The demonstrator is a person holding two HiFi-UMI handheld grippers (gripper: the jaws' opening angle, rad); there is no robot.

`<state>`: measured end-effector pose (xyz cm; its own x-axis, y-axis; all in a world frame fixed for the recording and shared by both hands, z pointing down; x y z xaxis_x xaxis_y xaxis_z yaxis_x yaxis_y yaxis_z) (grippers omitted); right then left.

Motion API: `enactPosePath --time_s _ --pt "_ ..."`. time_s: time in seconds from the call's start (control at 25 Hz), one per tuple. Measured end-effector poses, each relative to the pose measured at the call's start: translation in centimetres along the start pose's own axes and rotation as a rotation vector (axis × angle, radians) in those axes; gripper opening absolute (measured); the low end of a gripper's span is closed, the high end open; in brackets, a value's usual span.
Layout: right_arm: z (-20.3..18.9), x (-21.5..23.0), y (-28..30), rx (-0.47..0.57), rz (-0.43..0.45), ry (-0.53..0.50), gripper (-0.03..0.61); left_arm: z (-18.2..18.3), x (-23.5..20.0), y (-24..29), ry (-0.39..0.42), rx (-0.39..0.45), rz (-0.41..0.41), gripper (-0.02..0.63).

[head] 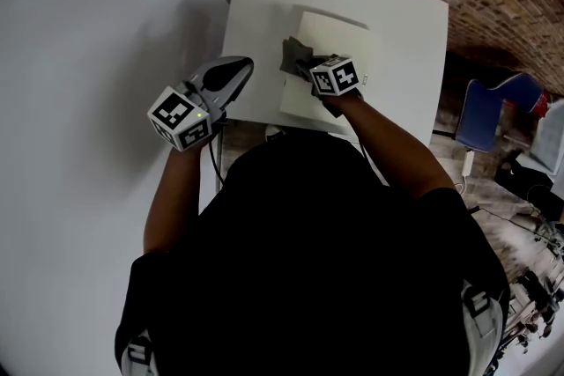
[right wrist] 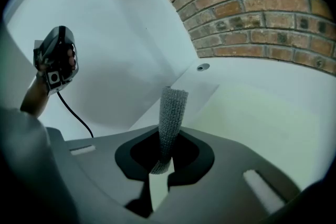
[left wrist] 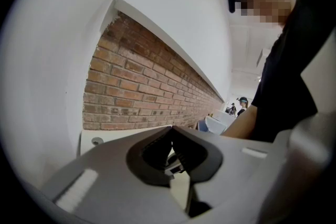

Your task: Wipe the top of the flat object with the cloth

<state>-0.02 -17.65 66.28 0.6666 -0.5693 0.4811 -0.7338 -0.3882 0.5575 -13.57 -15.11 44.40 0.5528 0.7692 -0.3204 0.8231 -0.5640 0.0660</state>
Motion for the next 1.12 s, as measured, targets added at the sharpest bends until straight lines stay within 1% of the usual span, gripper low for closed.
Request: enactPosePath --time_s 0.24,0.6,0.84,1.12 --pt "-1.6 0.9 1.5 -0.053 -0.027 0.010 0.015 0.0 0.0 -0.8 0.000 -0.009 0.007 0.002" --pt "-3.5 2.8 0.5 -0.074 -0.085 0.034 0.015 -0.3 -0.4 -1.6 -0.006 -0.007 0.012 0.002" --pt "-3.9 4.1 -1.3 -0.065 -0.130 0.049 0.015 -0.2 -0.2 -0.7 -0.004 -0.007 -0.016 0.002" --pt "-5.2 6.3 -4.6 -0.055 -0.201 0.070 0.015 0.3 0.5 1.0 0.009 -0.002 -0.062 0.002"
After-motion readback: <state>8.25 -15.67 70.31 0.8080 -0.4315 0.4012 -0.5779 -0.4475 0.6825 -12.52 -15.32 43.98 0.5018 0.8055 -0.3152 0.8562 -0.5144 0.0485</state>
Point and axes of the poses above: the fingertips, and each gripper's own axes: y forward along the fingers, x to its right, z out of its top, the point moved 3 cm from there along -y, backward along the fingers, and after that the axes turned 11 degrees about x, right-handed, at the moved point
